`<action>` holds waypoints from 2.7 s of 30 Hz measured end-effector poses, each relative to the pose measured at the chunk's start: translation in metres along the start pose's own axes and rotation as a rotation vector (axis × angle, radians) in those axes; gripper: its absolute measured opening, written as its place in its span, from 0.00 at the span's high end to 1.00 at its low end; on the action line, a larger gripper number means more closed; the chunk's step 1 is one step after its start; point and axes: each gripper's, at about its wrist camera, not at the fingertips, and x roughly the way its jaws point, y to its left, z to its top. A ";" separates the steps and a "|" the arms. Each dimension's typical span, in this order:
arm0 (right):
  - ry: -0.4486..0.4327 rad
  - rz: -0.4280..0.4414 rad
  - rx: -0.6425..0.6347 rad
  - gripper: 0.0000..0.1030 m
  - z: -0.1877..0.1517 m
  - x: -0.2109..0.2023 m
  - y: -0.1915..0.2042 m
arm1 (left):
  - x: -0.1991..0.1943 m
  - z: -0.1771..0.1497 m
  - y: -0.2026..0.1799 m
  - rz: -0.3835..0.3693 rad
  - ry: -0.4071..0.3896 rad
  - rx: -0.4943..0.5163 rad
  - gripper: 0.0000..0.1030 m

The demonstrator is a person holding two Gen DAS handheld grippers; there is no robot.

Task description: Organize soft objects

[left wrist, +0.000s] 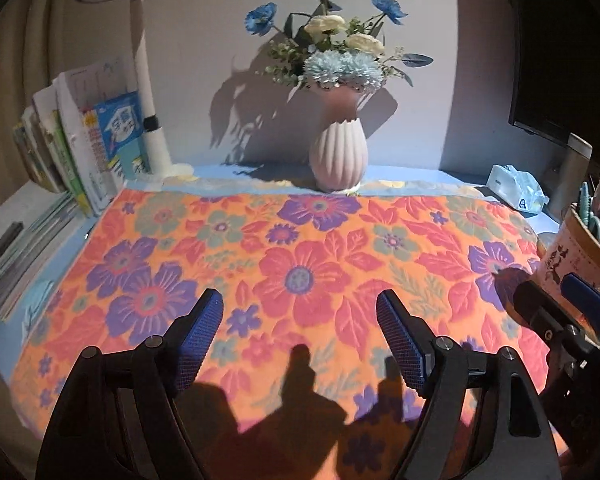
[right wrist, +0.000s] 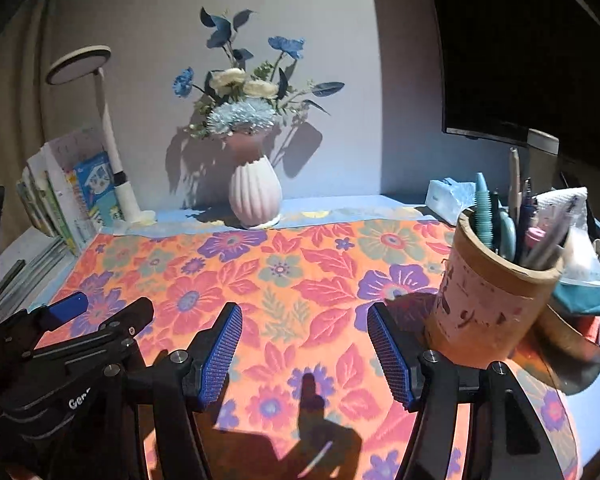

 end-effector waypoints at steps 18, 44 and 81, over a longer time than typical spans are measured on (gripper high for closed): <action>0.027 -0.054 -0.031 0.23 -0.001 0.054 -0.011 | 0.052 -0.010 -0.026 0.058 0.026 0.100 0.08; 0.055 -0.045 0.017 0.07 -0.003 0.063 -0.021 | 0.062 -0.010 -0.019 0.022 0.074 0.069 0.04; 0.065 -0.045 0.022 0.05 -0.003 0.066 -0.023 | 0.064 -0.012 -0.018 0.014 0.091 0.064 0.03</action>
